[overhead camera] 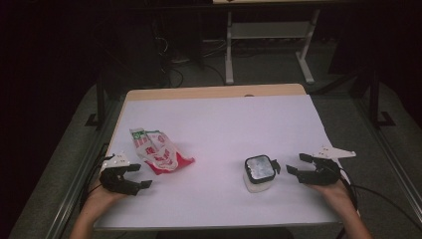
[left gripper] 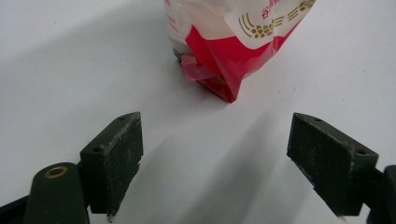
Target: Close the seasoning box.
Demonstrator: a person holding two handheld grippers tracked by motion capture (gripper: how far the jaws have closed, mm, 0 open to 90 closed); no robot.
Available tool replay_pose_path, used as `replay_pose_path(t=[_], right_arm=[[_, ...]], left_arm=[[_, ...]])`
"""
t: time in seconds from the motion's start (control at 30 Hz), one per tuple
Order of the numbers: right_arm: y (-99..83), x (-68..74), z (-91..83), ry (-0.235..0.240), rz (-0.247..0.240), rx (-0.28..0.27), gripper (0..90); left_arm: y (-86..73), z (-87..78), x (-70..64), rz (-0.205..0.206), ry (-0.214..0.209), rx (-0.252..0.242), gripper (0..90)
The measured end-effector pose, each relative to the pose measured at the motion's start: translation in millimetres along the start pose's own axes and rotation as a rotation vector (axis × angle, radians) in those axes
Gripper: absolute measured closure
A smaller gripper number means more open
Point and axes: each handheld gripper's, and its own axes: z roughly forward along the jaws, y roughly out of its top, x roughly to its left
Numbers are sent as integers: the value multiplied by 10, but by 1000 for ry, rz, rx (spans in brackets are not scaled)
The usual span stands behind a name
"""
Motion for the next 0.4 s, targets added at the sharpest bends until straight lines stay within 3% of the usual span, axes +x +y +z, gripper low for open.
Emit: replay_pose_path(t=[0.07,0.4], right_arm=[[-14,6,39,7,-9,26,261],[-22,4,50,17,-2,27,259]], left_arm=[[-3,-7,1,-2,3,-8,181],[-15,-24,13,-3,10,-15,180]])
